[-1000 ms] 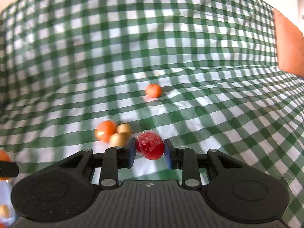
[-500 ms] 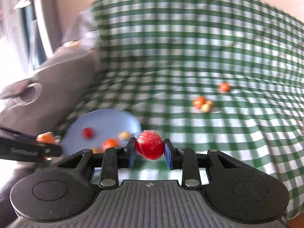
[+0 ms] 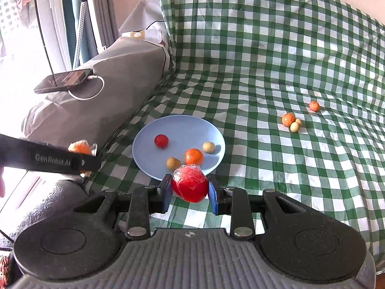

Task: Organize fruits
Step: 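Carry the wrapped tangerine and red tomato in both tools over the blue plate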

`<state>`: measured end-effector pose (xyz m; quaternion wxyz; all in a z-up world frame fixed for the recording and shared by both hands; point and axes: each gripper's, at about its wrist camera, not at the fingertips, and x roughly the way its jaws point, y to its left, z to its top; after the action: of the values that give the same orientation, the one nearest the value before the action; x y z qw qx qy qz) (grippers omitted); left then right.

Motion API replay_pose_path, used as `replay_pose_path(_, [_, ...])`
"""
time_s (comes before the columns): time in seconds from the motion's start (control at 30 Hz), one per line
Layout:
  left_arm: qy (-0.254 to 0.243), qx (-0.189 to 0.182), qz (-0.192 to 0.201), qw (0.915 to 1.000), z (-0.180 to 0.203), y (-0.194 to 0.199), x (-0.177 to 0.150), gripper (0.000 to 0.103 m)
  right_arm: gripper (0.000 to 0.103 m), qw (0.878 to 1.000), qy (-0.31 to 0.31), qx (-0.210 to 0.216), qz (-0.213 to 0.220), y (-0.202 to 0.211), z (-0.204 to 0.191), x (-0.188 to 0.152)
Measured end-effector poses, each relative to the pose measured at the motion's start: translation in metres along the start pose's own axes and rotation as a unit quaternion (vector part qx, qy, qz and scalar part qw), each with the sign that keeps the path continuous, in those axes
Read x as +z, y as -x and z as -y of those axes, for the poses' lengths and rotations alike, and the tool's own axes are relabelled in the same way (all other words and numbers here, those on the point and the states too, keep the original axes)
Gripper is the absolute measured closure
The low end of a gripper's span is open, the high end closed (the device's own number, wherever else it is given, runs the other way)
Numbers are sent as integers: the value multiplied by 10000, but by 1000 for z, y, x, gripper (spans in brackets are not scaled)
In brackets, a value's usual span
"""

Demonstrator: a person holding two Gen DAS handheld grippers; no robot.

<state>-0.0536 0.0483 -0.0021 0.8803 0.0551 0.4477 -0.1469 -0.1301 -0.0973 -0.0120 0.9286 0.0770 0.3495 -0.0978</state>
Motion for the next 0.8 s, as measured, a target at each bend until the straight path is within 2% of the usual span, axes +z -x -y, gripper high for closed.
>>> replay_pose_path(0.43, [-36,109,21,9999,-4,-11,11,63,71,9999,-1,50,-120,-13,3,0])
replay_pose_path(0.8, [-74,46,-65,9999,1,-49,42,63,71,9999,17,-125,-77,-42,14,14])
